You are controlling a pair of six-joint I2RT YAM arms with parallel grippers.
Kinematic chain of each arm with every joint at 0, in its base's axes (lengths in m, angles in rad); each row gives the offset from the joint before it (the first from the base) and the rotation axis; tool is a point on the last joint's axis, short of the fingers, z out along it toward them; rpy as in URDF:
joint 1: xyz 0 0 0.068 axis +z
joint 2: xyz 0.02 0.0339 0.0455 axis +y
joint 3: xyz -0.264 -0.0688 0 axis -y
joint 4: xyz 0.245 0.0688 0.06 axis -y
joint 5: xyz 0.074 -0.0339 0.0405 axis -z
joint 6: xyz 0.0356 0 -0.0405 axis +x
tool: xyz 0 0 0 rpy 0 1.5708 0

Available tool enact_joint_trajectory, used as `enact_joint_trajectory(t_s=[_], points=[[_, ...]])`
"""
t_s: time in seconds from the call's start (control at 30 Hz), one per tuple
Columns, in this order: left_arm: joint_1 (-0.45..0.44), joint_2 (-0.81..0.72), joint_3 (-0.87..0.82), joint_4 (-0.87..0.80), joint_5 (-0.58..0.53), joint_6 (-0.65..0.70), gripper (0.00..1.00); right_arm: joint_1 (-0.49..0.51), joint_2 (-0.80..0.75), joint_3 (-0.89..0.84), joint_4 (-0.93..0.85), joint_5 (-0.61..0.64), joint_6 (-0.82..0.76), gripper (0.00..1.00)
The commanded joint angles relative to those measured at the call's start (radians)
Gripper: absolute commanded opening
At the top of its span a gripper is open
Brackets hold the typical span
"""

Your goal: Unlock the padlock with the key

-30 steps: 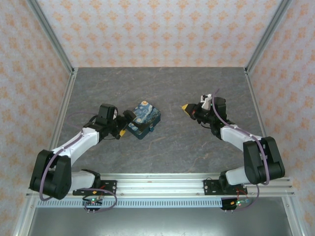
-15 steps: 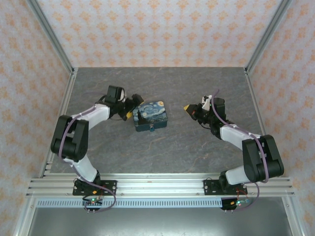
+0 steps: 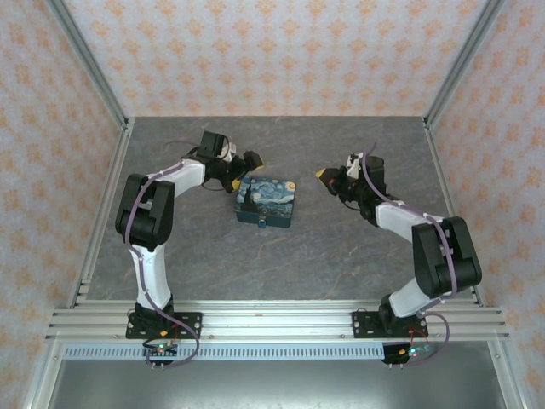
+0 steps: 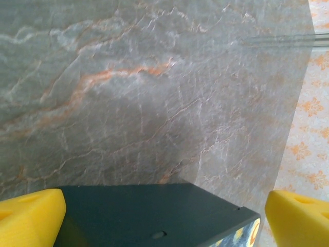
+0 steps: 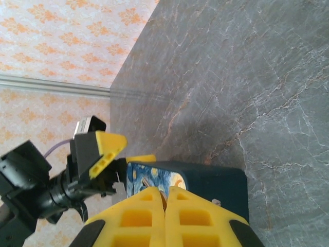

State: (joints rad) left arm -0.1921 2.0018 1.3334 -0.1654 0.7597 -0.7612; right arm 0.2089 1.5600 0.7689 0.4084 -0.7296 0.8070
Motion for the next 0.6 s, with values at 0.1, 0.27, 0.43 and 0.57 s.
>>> enact_joint_trajectory(t_s=[0.1,0.27,0.43,0.57], points=[[-0.014,-0.167,-0.184,0.056,0.026,-0.047,1.00,0.011,0.015,0.025,0.036,0.004,0.019,0.00],[-0.043,-0.237,-0.253,0.073,-0.014,-0.058,1.00,0.031,-0.006,-0.013,0.052,0.022,0.031,0.00],[-0.018,-0.292,-0.262,0.014,-0.091,-0.038,1.00,0.054,-0.043,-0.045,0.053,0.027,0.042,0.00],[-0.012,-0.424,-0.278,-0.105,-0.157,0.041,1.00,0.078,-0.072,-0.046,0.037,0.035,0.036,0.00]])
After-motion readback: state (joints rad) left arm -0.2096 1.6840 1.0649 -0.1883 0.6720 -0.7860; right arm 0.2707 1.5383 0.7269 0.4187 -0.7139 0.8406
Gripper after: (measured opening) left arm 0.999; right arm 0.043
